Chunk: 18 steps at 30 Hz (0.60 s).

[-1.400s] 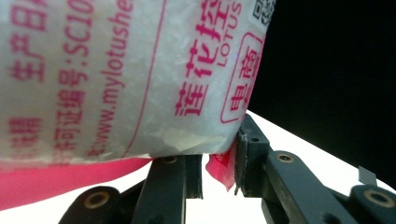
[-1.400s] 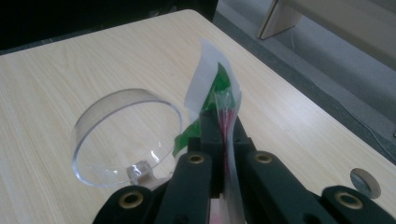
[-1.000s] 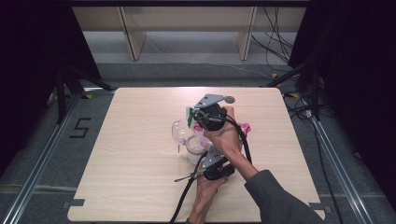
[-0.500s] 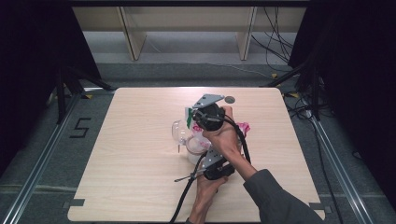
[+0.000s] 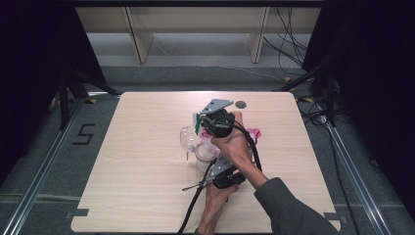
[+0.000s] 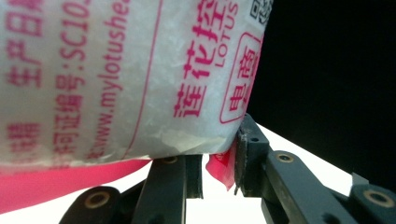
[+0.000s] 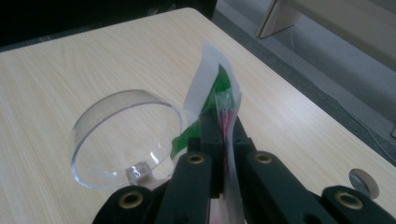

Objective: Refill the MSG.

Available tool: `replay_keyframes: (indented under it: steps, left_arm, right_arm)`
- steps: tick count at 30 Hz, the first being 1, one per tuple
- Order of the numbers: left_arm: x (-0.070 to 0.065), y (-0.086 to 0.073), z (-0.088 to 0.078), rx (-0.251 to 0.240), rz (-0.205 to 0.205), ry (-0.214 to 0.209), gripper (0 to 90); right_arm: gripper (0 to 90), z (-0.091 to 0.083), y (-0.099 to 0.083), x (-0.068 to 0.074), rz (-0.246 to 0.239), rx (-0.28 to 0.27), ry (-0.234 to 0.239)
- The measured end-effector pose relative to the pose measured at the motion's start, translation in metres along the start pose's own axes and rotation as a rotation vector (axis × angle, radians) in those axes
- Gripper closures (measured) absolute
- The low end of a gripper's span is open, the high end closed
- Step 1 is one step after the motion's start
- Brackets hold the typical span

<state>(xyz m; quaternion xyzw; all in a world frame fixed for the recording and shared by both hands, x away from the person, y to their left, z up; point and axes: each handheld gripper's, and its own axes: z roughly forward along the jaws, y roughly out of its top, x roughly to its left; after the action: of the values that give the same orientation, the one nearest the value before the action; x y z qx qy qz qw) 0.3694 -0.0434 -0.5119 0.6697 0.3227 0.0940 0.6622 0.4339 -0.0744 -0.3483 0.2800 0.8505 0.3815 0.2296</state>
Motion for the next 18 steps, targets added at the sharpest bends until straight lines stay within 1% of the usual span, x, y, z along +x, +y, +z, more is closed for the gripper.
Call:
replay_keyframes:
  steps: [1, 2, 3, 4, 5, 7, 8, 9, 10, 11, 12, 13, 14, 15, 16, 17, 18]
  left_arm:
    - [0.0002, 0.0004, -0.0003, 0.002, 0.002, 0.003, 75.2]
    - [0.0006, 0.0007, -0.0006, 0.0, 0.005, 0.005, 75.1]
    - [0.0006, 0.0007, -0.0006, 0.0, 0.005, 0.005, 75.2]
    - [0.0007, 0.0004, -0.0005, -0.001, 0.005, 0.002, 75.2]
    - [0.0006, 0.0002, -0.0004, 0.0, 0.002, 0.0, 75.2]
    - [0.0005, 0.0005, -0.0001, -0.001, 0.001, 0.003, 75.2]
    - [0.0007, 0.0008, -0.0004, -0.002, 0.003, 0.004, 75.2]
    - [0.0009, 0.0009, -0.0006, -0.005, 0.003, 0.005, 75.2]
    - [0.0011, 0.0009, -0.0008, -0.004, 0.005, 0.004, 75.2]
    - [0.0011, 0.0009, -0.0008, -0.004, 0.002, 0.003, 75.2]
    - [0.0008, 0.0009, -0.0005, -0.003, -0.001, 0.003, 75.2]
    - [0.0007, 0.0006, 0.0001, -0.01, 0.002, 0.004, 75.2]
    - [0.0005, 0.0008, -0.0001, -0.012, 0.003, 0.006, 75.2]
    - [0.0006, 0.0012, -0.0008, -0.009, 0.005, 0.005, 75.2]
    - [0.0011, 0.0011, -0.0011, -0.01, 0.008, 0.002, 75.2]
    - [0.0012, 0.0014, -0.0016, -0.002, 0.004, -0.001, 75.2]
    - [0.0011, 0.0008, -0.0004, -0.006, 0.001, -0.002, 75.2]
  right_arm:
    - [90.0, 0.0, 0.0001, -0.0004, 0.004, -0.003, -0.001]
    - [90.0, -0.0003, 0.0002, -0.0022, 0.009, -0.023, -0.006]
    - [90.0, -0.0003, 0.0002, -0.0022, 0.009, -0.023, -0.006]
    - [90.0, -0.0001, 0.0005, -0.0029, -0.003, -0.026, -0.006]
    - [90.0, 0.0004, 0.0006, -0.0012, 0.0, -0.006, -0.005]
    - [90.0, 0.0012, 0.0004, -0.0013, -0.001, -0.015, -0.011]
    - [90.0, 0.0006, 0.0006, -0.0014, 0.003, -0.008, -0.001]
    - [90.0, 0.0002, 0.0008, -0.0018, 0.006, -0.012, -0.003]
    - [90.0, 0.0007, 0.0013, -0.0035, -0.021, -0.028, -0.002]
    - [90.0, 0.0009, 0.0013, -0.0033, -0.022, -0.029, -0.001]
    - [90.0, 0.0006, 0.0012, -0.0021, -0.004, -0.019, -0.003]
    - [90.0, 0.0004, 0.0013, -0.0009, 0.007, -0.003, 0.005]
    - [90.0, 0.0008, 0.0014, -0.001, 0.002, -0.014, -0.007]
    - [90.0, 0.0004, 0.0018, -0.0016, -0.004, -0.016, -0.004]
    - [90.0, 0.0, 0.0019, -0.0016, 0.004, -0.024, -0.007]
    - [90.0, -0.0007, 0.002, -0.0022, 0.001, -0.017, 0.004]
    - [90.0, 0.0005, 0.0012, -0.0018, -0.004, -0.022, -0.005]
